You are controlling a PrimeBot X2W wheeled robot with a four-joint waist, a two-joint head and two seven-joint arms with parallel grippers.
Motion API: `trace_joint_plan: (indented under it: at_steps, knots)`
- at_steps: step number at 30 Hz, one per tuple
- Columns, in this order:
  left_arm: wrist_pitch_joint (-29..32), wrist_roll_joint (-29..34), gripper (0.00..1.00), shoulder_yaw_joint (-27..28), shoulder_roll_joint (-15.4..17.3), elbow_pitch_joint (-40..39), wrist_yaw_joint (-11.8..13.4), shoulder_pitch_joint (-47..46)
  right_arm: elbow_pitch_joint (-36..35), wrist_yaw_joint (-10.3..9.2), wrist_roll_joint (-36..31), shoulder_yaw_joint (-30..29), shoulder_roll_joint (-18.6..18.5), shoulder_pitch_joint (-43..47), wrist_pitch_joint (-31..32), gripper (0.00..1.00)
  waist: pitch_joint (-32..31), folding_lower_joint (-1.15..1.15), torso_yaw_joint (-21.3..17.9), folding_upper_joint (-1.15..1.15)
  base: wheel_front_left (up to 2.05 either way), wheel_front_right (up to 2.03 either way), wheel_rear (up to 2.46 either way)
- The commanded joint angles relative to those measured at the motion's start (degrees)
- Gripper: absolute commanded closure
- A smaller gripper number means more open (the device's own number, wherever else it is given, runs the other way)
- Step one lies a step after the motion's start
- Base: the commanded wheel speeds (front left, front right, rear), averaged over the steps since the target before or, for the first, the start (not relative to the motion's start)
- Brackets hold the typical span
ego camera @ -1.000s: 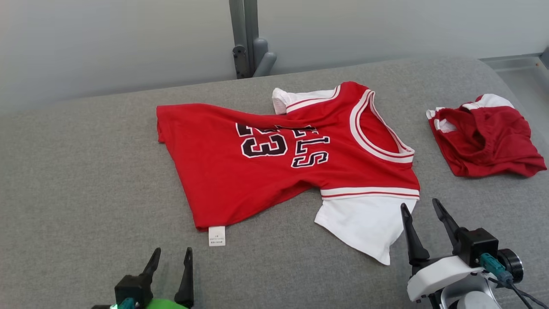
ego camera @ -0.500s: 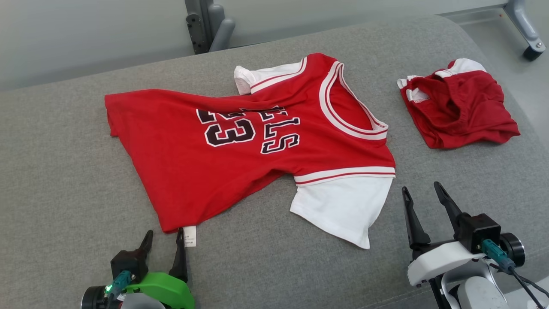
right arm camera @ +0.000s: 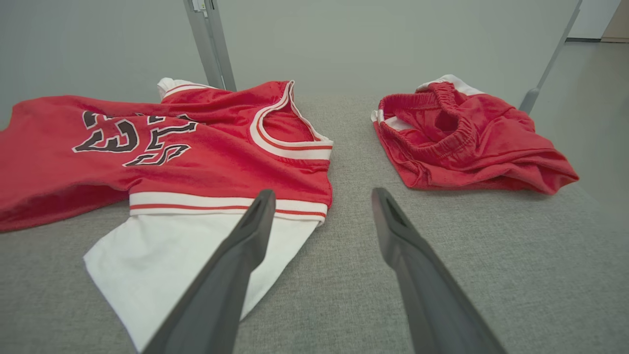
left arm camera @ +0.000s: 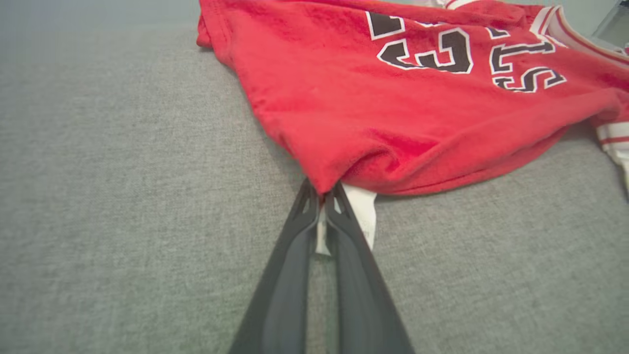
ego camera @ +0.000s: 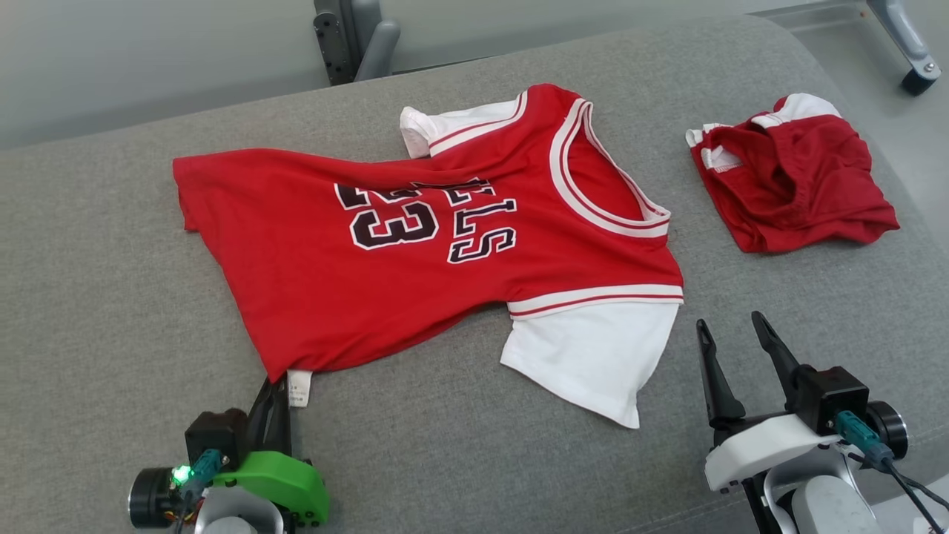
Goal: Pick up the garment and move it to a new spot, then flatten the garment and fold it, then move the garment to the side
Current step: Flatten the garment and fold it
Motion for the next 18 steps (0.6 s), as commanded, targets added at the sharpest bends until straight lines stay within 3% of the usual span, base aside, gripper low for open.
trace_joint_plan:
  at_steps: [1, 7, 10, 14, 18]
  knots:
    - [0.02, 2.28, 1.0, 0.29, 0.91, -1.58, 0.02, -0.53, 0.27, -0.07, 0.74, -0.31, -0.14, 0.03, -0.16, 0.0, -1.04, 0.0, 0.98, 0.56, 0.0, 0.0, 0.0]
    - [0.02, 10.04, 1.0, -2.72, 6.07, -4.67, -0.64, -1.67, 0.97, -0.07, 1.91, -0.25, -0.13, 1.05, -0.16, 0.0, -3.29, 0.0, 2.74, 0.56, 0.0, 0.0, 0.0]
    - [0.02, 15.06, 1.0, -6.25, 10.96, -3.39, -1.52, -3.75, 1.62, -0.07, 2.73, 0.0, -0.14, 1.7, -0.16, 0.0, -4.46, 0.0, 3.54, 0.56, 0.0, 0.0, 0.0]
    - [0.46, 22.05, 1.0, -12.8, 16.57, 0.77, -3.47, -8.36, 2.05, -0.07, 3.82, 0.26, -0.14, 2.12, -0.16, 0.0, -5.31, 0.0, 4.14, 0.56, 0.0, 0.0, 0.0]
    - [3.21, 28.2, 1.0, -21.59, 19.4, 5.23, -4.85, -14.79, 2.33, -0.07, 4.35, 0.81, -0.13, 2.48, -0.16, 0.0, -5.59, 0.0, 3.92, 0.56, 0.0, 0.0, 0.0]
